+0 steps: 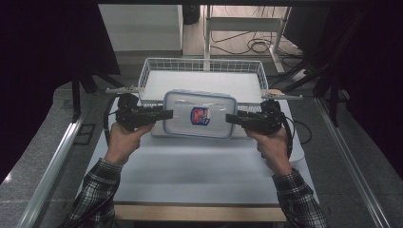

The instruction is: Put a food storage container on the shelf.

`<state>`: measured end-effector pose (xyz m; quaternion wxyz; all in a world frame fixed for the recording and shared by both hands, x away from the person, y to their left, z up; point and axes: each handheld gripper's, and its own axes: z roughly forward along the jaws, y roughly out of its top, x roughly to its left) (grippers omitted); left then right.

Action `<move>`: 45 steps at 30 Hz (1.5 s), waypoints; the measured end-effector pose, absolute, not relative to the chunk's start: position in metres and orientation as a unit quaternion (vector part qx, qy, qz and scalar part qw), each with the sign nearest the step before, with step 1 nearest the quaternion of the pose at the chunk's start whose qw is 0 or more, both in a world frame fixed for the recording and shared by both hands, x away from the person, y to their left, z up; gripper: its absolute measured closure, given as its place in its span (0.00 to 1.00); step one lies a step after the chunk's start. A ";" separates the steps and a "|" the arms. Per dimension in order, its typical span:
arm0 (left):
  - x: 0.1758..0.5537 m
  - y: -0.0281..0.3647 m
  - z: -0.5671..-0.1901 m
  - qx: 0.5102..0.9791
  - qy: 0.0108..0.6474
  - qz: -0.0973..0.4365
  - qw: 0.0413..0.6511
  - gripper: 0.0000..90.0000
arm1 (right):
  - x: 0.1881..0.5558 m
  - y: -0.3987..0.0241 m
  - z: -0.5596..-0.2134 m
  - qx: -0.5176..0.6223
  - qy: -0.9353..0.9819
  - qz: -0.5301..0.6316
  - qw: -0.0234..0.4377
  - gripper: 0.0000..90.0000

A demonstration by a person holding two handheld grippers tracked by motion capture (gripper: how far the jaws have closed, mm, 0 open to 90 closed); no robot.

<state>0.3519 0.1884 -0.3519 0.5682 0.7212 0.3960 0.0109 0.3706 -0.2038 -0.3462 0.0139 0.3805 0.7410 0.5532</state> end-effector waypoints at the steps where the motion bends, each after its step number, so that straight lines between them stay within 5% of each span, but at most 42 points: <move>1: 0.355 0.188 -0.348 0.721 0.395 0.012 0.569 0.59 | 0.372 -0.204 -0.344 0.380 0.741 0.554 0.015 0.55; 19: 0.401 0.191 -0.312 0.713 0.400 0.010 0.576 0.59 | 0.418 -0.201 -0.304 0.381 0.730 0.567 0.028 0.55; 45: 0.446 0.186 -0.323 0.694 0.427 0.003 0.580 0.57 | 0.468 -0.200 -0.300 0.415 0.713 0.564 0.030 0.53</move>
